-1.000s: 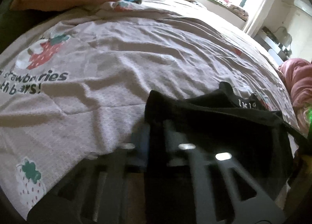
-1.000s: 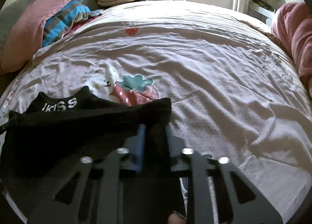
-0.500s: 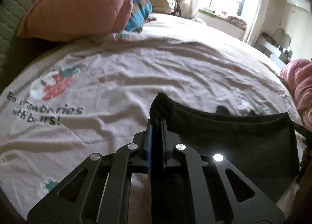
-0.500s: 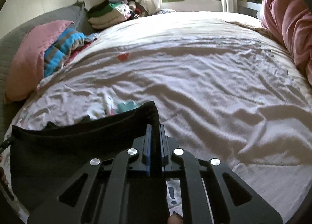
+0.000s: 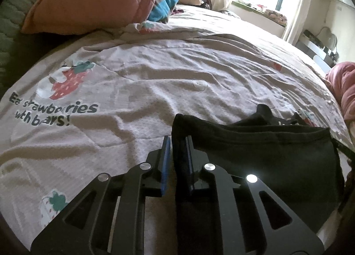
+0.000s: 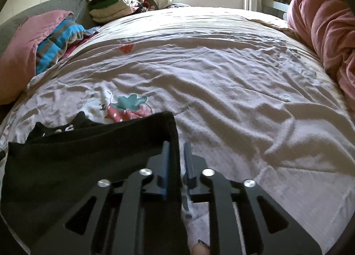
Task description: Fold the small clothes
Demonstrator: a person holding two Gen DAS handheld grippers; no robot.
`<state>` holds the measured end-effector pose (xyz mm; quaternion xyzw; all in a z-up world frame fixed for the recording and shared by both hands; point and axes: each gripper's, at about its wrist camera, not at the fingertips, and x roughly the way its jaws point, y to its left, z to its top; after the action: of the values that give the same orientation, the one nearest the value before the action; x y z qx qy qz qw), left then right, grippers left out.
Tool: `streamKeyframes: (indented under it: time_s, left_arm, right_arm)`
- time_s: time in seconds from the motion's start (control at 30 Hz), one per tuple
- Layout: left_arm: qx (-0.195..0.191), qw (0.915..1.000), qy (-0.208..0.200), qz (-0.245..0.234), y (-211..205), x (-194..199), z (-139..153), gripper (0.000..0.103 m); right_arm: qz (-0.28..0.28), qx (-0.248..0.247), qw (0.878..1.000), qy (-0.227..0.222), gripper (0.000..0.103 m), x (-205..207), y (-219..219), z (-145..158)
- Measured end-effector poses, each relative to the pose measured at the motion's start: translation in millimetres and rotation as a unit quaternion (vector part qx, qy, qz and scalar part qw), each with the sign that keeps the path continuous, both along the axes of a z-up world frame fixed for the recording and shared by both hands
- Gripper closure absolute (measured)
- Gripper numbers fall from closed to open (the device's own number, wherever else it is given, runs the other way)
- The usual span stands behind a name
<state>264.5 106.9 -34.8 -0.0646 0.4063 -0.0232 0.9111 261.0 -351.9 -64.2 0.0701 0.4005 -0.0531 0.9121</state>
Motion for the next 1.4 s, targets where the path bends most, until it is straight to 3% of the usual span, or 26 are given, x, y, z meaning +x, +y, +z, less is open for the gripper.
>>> streamKeyframes:
  time_s: [0.1, 0.2, 0.33, 0.63, 1.0, 1.37, 1.4]
  left_arm:
    - [0.002, 1.0, -0.004, 0.002, -0.4, -6.3, 6.6, 0.088]
    - [0.008, 0.9999, -0.009, 0.003, -2.9, -14.7, 12.5, 0.077]
    - [0.014, 0.9999, -0.009, 0.001, -5.8, -25.6, 16.8, 0.07]
    - [0.001, 1.0, -0.004, -0.008, -12.6, -51.7, 26.6, 0.054]
    - [-0.003, 0.9986, 0.02, -0.049, -47.4, -81.8, 17.3, 0.048]
    - [0.01, 0.9967, 0.062, -0.051, -55.2, -95.6, -10.2, 0.045]
    - [0.01, 0.9967, 0.064, -0.05, -54.8, -96.2, -11.7, 0.044]
  right_arm:
    - [0.005, 0.008, 1.0, -0.007, 0.069, -12.0, 1.3, 5.5]
    - [0.016, 0.01, 1.0, -0.016, 0.065, -26.1, 6.4, 13.9]
    - [0.036, 0.019, 0.999, -0.027, 0.059, -44.5, 15.2, 25.7]
    - [0.097, 0.019, 0.995, -0.029, 0.056, -81.4, 43.1, 35.6]
    - [0.149, 0.003, 0.989, 0.005, 0.056, -108.6, 68.3, 21.7]
    - [0.126, 0.02, 0.99, 0.052, 0.056, -120.9, 57.4, -1.4]
    - [0.124, 0.022, 0.991, 0.054, 0.052, -122.1, 56.4, -1.9]
